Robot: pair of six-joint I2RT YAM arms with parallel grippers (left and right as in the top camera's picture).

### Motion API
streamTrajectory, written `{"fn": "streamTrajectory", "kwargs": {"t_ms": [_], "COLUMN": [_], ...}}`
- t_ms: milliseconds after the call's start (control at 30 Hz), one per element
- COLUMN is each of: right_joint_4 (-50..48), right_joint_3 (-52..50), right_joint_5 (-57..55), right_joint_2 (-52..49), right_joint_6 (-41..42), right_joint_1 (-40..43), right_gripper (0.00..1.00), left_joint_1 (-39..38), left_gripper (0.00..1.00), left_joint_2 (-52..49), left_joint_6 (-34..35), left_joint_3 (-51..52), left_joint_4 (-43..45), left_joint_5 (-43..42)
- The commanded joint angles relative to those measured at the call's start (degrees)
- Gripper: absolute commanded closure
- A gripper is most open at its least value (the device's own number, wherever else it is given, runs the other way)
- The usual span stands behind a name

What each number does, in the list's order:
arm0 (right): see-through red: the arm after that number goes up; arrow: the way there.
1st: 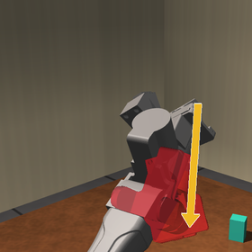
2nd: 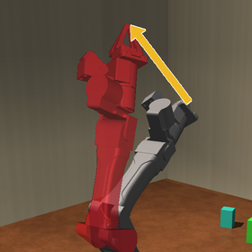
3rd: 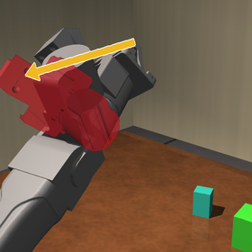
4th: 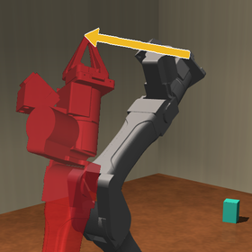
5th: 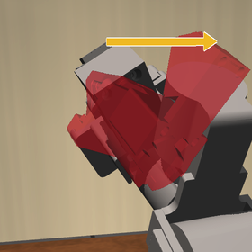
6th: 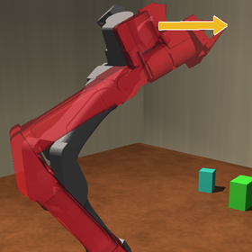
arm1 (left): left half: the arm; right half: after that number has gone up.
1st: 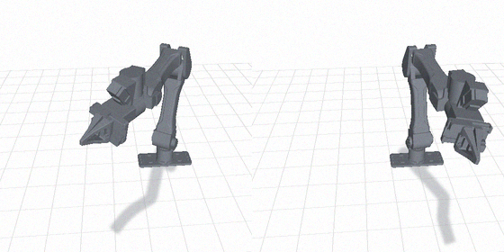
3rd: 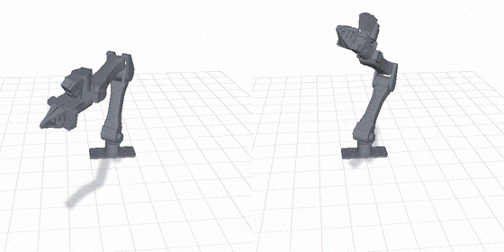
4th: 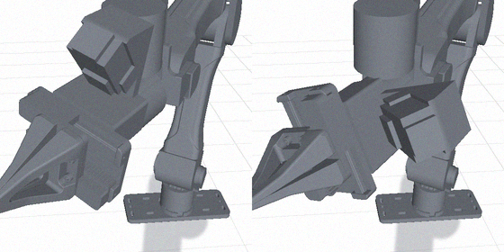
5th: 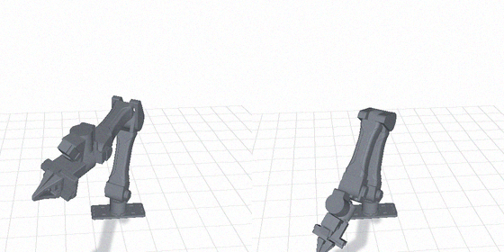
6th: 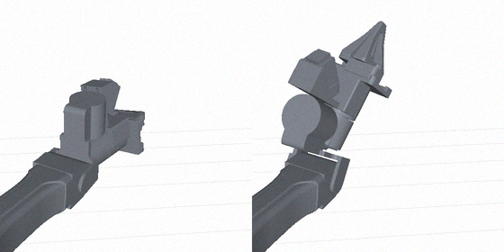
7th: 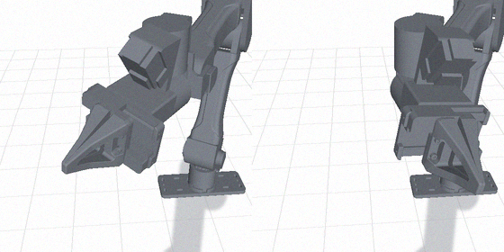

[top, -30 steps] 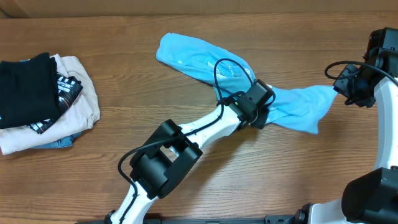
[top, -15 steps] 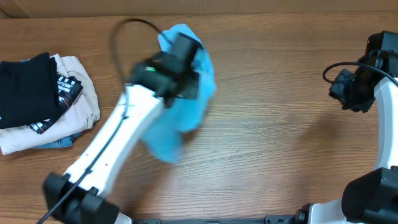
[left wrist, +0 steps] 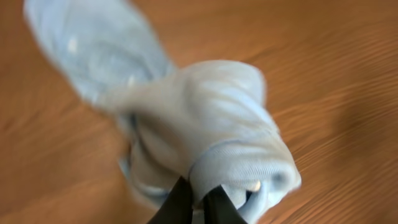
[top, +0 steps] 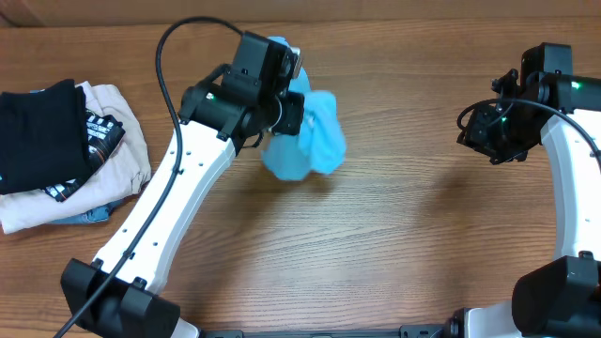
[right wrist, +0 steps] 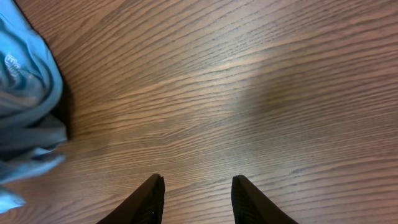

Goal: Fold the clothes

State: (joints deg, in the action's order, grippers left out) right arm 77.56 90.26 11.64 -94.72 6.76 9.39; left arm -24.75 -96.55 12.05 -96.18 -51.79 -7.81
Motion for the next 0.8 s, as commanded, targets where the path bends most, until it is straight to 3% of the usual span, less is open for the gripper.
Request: {"fn": "streamTrajectory", "kwargs": {"t_ms": [0,67,133,267,300,367,433,600,767], "right_joint_4": [-0.6,-0.8,-0.9,-0.9,-0.9,-0.9,-0.9,-0.9,-0.9], "right_joint_3": [-0.2,-0.2,-0.2,-0.2,-0.2,-0.2,-0.2,-0.2,-0.2], "right_joint_5": [0.4,0.4,0.4,0.4,0.4,0.4,0.4,-0.1,-2.2], "right_joint_2": [0.2,0.2,0.2,0.2,0.2,0.2,0.2,0.2,0.2], "right_joint_6": [-0.8,-0.8,-0.8,-0.8,-0.8,-0.8,-0.8,-0.8,-0.8], "right_joint_1": [0.4,0.4,0.4,0.4,0.4,0.4,0.4,0.4,0.4], "right_gripper": [0.61,0.61,0.61,0.61,0.61,0.6,0.6,0.6,0.6], "left_joint_1": [-0.4,-0.3,-0.3,-0.4,-0.5,-1.1,-1.8,-4.3,-6.2], "left_gripper": [0.8,0.84,0.79,0.81,0.77,0.57,0.53,0.57,0.59], "left_joint_2": [5.0,5.4,5.1,2.0,1.1,-2.4,-5.4,-13.3,-20.9], "left_joint_6": [-1.8,-1.8,-1.8,-1.8,-1.8,-1.8,-1.8,-1.2,8.2], "left_joint_3": [-7.9,-8.6,-8.5,-7.8,-7.8,-7.8,-7.8,-7.8,-7.8], "left_joint_4": [3.8,4.3,2.4,-6.4,-7.3,-8.7,-8.1,-6.3,-6.3], "left_joint_5": [-3.7,-3.3,-3.0,1.6,1.2,-0.6,-1.7,-4.9,-12.6]}}
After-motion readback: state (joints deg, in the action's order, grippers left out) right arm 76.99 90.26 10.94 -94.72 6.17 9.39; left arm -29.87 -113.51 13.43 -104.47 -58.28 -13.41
